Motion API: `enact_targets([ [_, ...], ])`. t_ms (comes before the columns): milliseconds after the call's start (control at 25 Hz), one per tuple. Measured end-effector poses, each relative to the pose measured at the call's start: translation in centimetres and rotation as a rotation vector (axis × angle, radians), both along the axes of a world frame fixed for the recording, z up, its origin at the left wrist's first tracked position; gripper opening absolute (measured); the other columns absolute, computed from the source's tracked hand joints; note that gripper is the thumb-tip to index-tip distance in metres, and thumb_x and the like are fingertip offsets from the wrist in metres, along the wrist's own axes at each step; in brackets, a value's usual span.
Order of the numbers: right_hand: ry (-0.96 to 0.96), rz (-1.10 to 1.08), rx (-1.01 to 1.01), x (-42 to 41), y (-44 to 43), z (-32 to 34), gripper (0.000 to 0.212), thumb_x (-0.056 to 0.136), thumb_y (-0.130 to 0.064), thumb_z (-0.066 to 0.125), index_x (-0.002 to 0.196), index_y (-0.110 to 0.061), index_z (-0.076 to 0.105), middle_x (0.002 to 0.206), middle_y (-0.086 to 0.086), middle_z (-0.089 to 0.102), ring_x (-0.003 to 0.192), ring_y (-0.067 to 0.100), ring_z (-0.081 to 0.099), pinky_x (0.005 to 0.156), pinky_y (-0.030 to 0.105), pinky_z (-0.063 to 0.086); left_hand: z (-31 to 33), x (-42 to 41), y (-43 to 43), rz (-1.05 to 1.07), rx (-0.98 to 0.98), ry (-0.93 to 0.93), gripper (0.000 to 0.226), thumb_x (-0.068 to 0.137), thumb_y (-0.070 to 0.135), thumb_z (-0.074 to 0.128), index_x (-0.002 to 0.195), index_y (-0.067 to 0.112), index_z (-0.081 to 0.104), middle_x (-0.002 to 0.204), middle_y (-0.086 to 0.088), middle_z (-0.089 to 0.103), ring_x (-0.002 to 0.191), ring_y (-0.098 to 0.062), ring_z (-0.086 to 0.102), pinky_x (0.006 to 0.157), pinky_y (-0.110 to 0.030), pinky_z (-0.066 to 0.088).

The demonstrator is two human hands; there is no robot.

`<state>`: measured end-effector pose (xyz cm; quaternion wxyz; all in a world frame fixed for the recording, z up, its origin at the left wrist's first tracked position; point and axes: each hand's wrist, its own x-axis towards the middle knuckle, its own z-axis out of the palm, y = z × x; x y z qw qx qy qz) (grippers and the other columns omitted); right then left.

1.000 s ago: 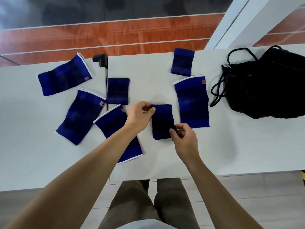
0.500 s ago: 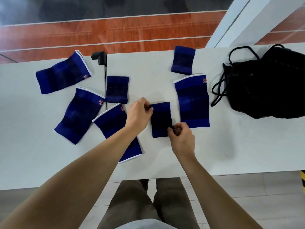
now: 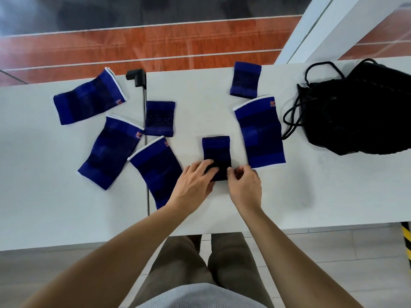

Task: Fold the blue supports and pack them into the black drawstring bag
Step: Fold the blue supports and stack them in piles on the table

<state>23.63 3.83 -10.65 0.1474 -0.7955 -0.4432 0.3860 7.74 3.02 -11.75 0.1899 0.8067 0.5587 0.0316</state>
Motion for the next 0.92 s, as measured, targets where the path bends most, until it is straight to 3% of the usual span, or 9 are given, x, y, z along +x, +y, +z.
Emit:
enact_targets([
  [200,0.152,-0.086,-0.09,-0.5,-0.1,0.4,0.016,0.103,-0.032,0.053,0.108,-0.017,0.056,0.102,0.001,0.063,0.081,0.011,0.059,0.063,0.015,0.043,0.3,-0.1,-1.5,0.037,-0.068,0.003,0.052,0.088,0.022,0.072,0.137,0.017,0.056,0.146,-0.008,0.05,0.13,-0.03,0.049,0.108,-0.043,0.044],
  [440,0.431,-0.228,-0.151,-0.2,-0.3,1.0,0.01,0.101,-0.018,0.053,0.109,-0.016,0.058,0.098,0.008,0.066,0.074,0.019,0.063,0.05,0.017,0.048,0.9,-0.4,-2.0,0.01,0.052,0.006,0.038,0.084,0.02,0.075,0.12,0.015,0.063,0.12,-0.005,0.066,0.118,-0.028,0.057,0.101,-0.041,0.044],
  [520,0.376,-0.12,-0.043,0.3,-0.8,1.4,0.011,0.101,-0.016,0.052,0.106,-0.018,0.061,0.095,0.006,0.066,0.072,0.015,0.06,0.054,0.017,0.047,1.0,-0.5,-1.8,0.02,0.063,-0.056,0.029,0.084,0.016,0.075,0.113,0.012,0.067,0.111,-0.005,0.071,0.111,-0.027,0.063,0.097,-0.038,0.046],
  [640,0.2,0.277,0.206,2.2,-1.2,1.1,0.026,0.096,-0.008,0.06,0.116,-0.023,0.061,0.111,-0.003,0.063,0.09,0.012,0.058,0.075,0.021,0.05,2.2,-0.6,-1.2,0.08,-0.07,-0.142,0.025,0.091,0.017,0.068,0.117,0.014,0.066,0.107,-0.003,0.072,0.096,-0.026,0.067,0.09,-0.033,0.046],
  [760,0.148,0.513,0.147,3.3,-0.9,0.4,0.037,0.093,-0.017,0.067,0.127,-0.027,0.059,0.12,-0.01,0.064,0.106,0.014,0.056,0.096,0.033,0.048,3.3,-0.8,-0.3,0.172,-0.194,-0.223,0.026,0.097,0.023,0.062,0.123,0.019,0.063,0.108,0.0,0.07,0.073,-0.018,0.063,0.077,-0.027,0.051],
  [920,0.19,0.459,0.144,3.3,0.5,0.1,0.018,0.098,-0.029,0.062,0.114,-0.023,0.066,0.102,-0.012,0.063,0.09,0.009,0.056,0.081,0.026,0.048,3.5,-0.9,0.7,0.259,-0.264,-0.252,0.026,0.098,0.033,0.058,0.122,0.023,0.058,0.113,0.006,0.063,0.09,-0.018,0.063,0.075,-0.034,0.051],
])
